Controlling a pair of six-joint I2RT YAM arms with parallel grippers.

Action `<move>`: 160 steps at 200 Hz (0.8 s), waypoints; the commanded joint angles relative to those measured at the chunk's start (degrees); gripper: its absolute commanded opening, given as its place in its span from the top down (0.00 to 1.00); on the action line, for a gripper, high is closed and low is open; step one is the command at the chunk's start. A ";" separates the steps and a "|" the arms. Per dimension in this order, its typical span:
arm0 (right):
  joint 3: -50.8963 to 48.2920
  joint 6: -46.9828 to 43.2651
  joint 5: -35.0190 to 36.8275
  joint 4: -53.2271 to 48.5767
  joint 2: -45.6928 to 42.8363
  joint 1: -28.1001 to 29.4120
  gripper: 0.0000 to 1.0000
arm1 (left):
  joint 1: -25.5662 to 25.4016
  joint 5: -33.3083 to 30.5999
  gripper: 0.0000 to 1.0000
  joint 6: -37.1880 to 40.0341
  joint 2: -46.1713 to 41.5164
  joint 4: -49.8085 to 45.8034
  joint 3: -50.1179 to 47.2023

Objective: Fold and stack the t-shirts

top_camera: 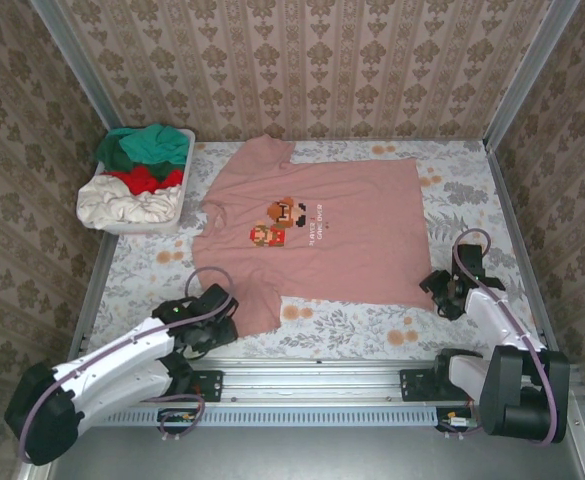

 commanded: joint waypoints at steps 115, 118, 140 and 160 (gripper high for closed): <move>-0.42 -1.37 -4.07 2.24 5.11 5.06 0.64 | 1.78 1.87 1.00 7.10 -5.46 0.15 4.68; -0.50 -1.34 -4.12 2.04 4.82 5.06 0.64 | 2.12 1.74 1.00 7.38 -5.77 -0.22 5.01; -0.60 -1.63 -3.52 0.52 2.99 5.58 0.75 | 3.88 1.35 1.00 9.57 -7.97 -2.72 7.54; -0.26 -1.17 -4.39 -2.22 1.17 6.68 0.57 | 5.35 0.91 1.00 11.33 -9.15 -3.77 9.78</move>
